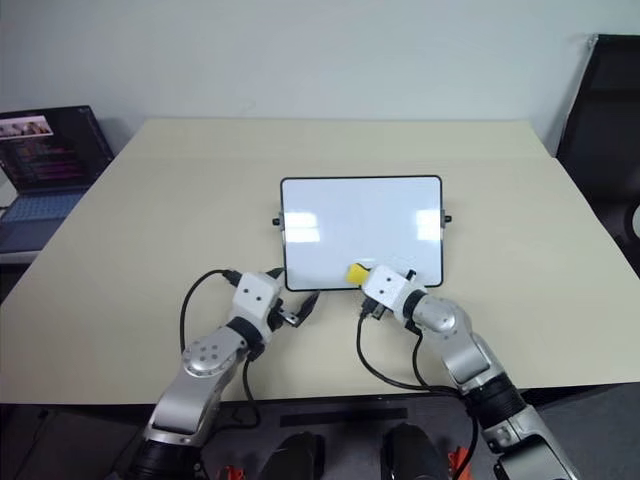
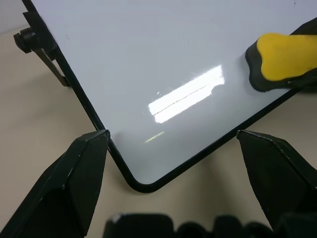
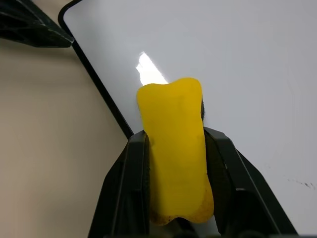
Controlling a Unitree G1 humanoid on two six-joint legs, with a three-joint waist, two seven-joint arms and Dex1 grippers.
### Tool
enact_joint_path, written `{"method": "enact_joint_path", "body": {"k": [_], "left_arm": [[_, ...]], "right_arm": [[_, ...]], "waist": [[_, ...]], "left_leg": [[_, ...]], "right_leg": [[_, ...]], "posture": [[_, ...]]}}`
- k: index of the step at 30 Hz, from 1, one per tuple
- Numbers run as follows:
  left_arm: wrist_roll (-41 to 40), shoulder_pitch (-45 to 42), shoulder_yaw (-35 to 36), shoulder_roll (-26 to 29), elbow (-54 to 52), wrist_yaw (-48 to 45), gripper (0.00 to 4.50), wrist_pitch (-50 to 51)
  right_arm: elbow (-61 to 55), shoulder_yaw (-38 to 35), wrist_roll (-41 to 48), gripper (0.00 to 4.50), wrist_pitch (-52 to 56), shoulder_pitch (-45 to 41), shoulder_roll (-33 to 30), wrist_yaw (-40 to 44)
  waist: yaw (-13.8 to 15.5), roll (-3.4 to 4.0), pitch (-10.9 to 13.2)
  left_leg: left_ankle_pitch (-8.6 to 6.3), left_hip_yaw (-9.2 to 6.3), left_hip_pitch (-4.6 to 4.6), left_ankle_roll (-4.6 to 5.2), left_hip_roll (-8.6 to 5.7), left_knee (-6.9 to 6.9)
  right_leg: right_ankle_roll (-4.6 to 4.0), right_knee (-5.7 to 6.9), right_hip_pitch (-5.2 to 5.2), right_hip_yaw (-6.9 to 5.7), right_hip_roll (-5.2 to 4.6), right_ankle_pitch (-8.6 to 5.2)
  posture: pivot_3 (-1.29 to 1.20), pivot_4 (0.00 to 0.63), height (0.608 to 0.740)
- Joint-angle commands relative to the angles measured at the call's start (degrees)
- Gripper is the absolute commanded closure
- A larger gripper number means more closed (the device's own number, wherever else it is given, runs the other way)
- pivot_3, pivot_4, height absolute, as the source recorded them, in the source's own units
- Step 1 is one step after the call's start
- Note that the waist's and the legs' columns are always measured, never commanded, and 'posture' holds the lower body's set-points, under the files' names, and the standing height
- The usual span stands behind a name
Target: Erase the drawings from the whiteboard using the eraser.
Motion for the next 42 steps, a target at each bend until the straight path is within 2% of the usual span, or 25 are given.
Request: {"method": "enact_joint_path", "body": {"k": [1,4,9,15,16,21,23,29,32,37,42], "left_arm": [[-0.16,-0.81,0.1,-0.12,-1.7,-0.11,0.0,-0.65],[-0.26,-0.56,-0.09,-0.33,-2.58,-0.07,0.0,-0.64],[-0.19,0.03,-0.23,-0.45,-3.13,-0.06,0.0,-0.64],[-1.22,-1.68,-0.96,-0.64,-2.41,-1.69,0.0,-1.11],[-2.09,-2.28,-1.34,-0.86,-2.91,-2.74,0.0,-1.09],[-3.31,-4.41,-4.5,-1.24,-2.78,-7.17,0.0,-2.61],[-4.14,-5.29,-6.56,-1.04,-2.55,-10.49,0.0,-4.05],[-7.57,-8.13,-9.18,-0.83,-0.78,-18.24,0.0,-5.07],[-8.19,-9.87,-10.37,0.06,0.86,-22.29,0.0,-5.58],[-8.61,-12.18,-11.09,1.46,3.82,-26.96,0.0,-7.17],[-9.56,-13.18,-10.83,1.95,5.3,-29.8,0.0,-7.34]], "right_arm": [[-3.32,-4.73,3.94,3.31,-0.36,0.71,0.43,-0.09],[-7.87,-8.29,8.93,3.31,-0.7,1.94,0.84,1.0],[-14.0,-11.63,13.88,3.31,1.35,5.25,-0.09,2.77],[-14.08,-12.45,12.09,3.31,3.23,7.28,-1.22,0.65],[-14.55,-13.16,11.56,3.31,3.38,7.43,-1.52,-0.25],[-18.34,-18.67,10.61,3.31,5.6,9.63,-4.45,-3.84],[-19.82,-21.39,11.08,3.31,8.07,10.58,-5.98,-4.62],[-21.76,-26.59,12.4,3.31,15.18,12.05,-7.7,-6.65],[-21.97,-28.8,14.91,3.31,22.75,12.94,-6.54,-7.59],[-22.05,-30.73,19.96,3.31,34.31,12.45,-4.91,-7.71],[-21.74,-32.23,22.63,3.31,40.39,11.6,-4.53,-8.76]], "waist": [[0.0,0.0,0.0],[-0.07,0.0,0.01],[-0.13,0.0,0.01],[-0.15,-0.01,0.02],[-0.15,-0.01,0.02],[-0.02,-0.01,0.02],[0.27,-0.01,0.02],[0.27,-0.01,0.02],[0.11,-0.01,0.02],[-0.18,-0.01,0.02],[-0.2,0.0,0.02]], "left_leg": [[0.0,-0.01,-0.02,0.0,0.0,-0.01],[-0.01,0.0,-0.07,0.0,-0.01,-0.05],[-0.02,-0.02,-0.14,-0.02,0.0,-0.18],[-0.02,0.0,-0.11,-0.02,0.01,-0.12],[-0.02,0.01,-0.11,-0.02,0.01,-0.12],[-0.02,0.03,-0.16,-0.02,-0.04,-0.11],[-0.02,0.02,-0.22,-0.03,-0.07,-0.13],[-0.05,0.05,-0.15,-0.06,-0.02,-0.13],[-0.04,0.06,-0.11,-0.06,0.0,-0.13],[-0.04,0.08,-0.15,-0.05,-0.03,-0.12],[-0.05,0.06,-0.16,-0.05,-0.04,-0.13]], "right_leg": [[0.01,-0.01,0.0,0.0,0.0,0.01],[0.29,-0.01,-0.06,-0.01,0.0,0.17],[0.3,-0.06,-0.16,-0.03,0.01,0.17],[0.19,-0.04,-0.16,-0.03,0.01,0.11],[-0.02,-0.04,-0.16,-0.02,0.01,-0.02],[0.05,-0.05,-0.15,-0.01,0.0,0.02],[0.32,-0.11,-0.16,-0.02,0.0,0.15],[0.3,-0.07,-0.17,0.0,0.03,0.12],[-0.01,-0.03,-0.16,0.0,0.04,-0.07],[0.01,-0.05,-0.16,0.03,0.06,-0.06],[0.24,-0.06,-0.17,0.0,0.05,0.07]], "posture": [[0.0,0.15,0.74],[0.0,0.15,0.74],[0.0,0.15,0.74],[0.0,0.15,0.74],[0.0,0.15,0.74],[0.0,0.15,0.74],[0.0,0.15,0.74],[0.0,0.15,0.74],[0.0,0.15,0.74],[0.0,0.15,0.74],[0.0,0.15,0.74]]}}
